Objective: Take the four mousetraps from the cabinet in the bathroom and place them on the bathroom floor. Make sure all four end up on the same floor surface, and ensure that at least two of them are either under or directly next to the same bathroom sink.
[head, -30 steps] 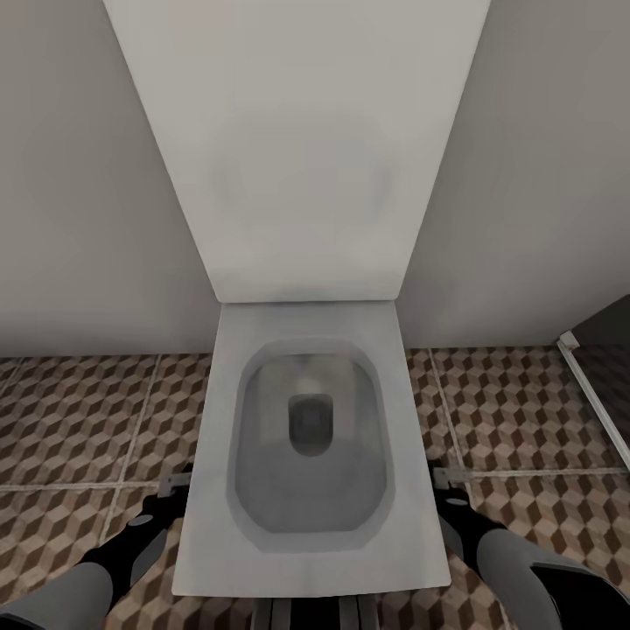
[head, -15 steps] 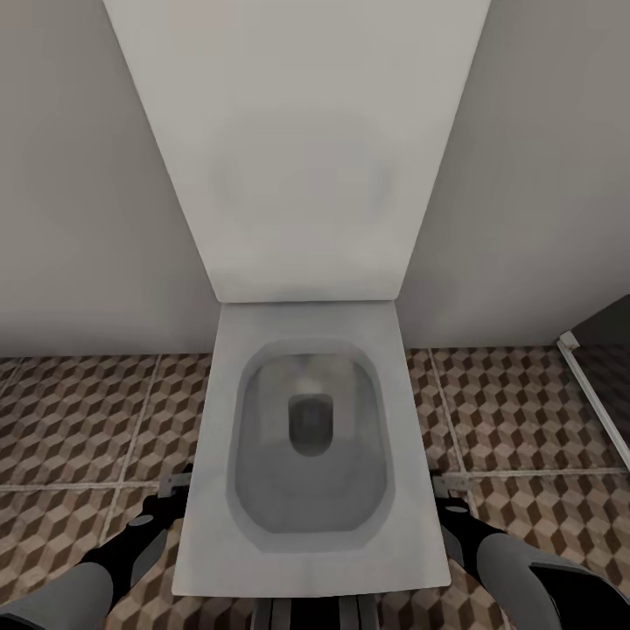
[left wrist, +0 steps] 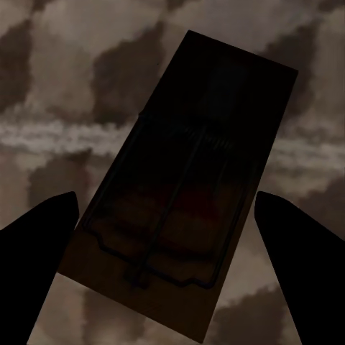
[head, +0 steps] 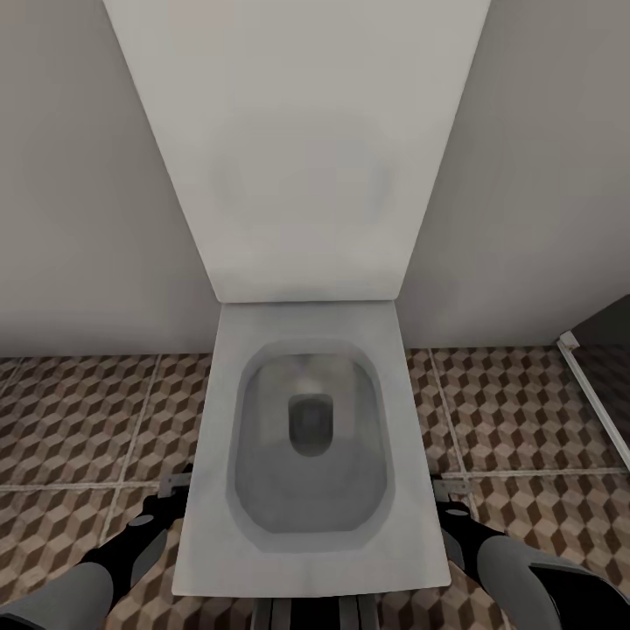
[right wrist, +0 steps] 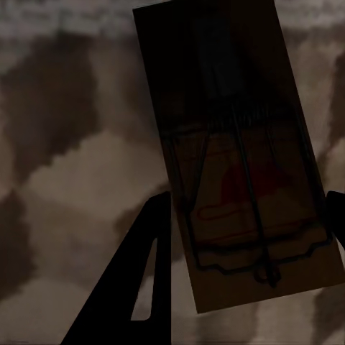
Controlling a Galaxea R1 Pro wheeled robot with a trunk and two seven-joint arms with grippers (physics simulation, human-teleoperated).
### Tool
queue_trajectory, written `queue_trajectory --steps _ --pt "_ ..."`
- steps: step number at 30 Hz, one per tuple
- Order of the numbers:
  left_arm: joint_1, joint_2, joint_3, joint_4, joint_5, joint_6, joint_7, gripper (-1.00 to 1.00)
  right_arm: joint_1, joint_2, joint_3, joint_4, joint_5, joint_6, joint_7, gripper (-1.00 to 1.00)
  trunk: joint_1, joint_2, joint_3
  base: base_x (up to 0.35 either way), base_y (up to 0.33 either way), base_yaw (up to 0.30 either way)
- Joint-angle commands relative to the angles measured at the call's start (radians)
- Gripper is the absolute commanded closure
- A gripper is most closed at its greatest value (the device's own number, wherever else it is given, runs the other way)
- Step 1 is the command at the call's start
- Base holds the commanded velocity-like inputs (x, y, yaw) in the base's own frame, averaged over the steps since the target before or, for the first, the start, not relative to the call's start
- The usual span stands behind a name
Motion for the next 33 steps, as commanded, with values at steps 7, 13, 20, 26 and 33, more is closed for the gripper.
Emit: queue_trajectory --steps 7,13,20,26,33 --pt "0.000 0.000 -0.010 0.000 0.004 -0.003 0.006 1.00 -0.001 -0.001 -0.008 0.003 0.007 -0.005 -0.002 1.00 0.000 0.000 -0.001 0.000 0.000 0.000" --pt "0.000 -0.002 -0.009 -0.001 -0.001 -0.003 0.006 1.00 -0.001 -0.002 -0.008 0.004 0.007 -0.006 -0.002 1.00 0.000 0.000 -0.001 0.000 0.000 0.000" --pt "0.000 -0.003 -0.010 -0.002 -0.002 -0.003 0.006 1.00 -0.001 -0.002 -0.008 0.003 0.007 -0.008 -0.002 1.00 0.000 0.000 -0.001 0.000 0.000 0.000" --pt "0.000 -0.004 -0.007 -0.004 -0.002 -0.003 0.013 1.00 -0.001 -0.002 -0.008 0.003 0.007 -0.008 -0.002 1.00 0.000 0.000 -0.001 0.001 0.000 0.000" --pt "0.000 -0.003 -0.006 -0.008 -0.002 -0.007 0.015 1.00 -0.001 -0.002 -0.008 0.003 0.008 -0.010 -0.002 1.00 0.000 0.000 -0.001 0.068 0.000 0.000"
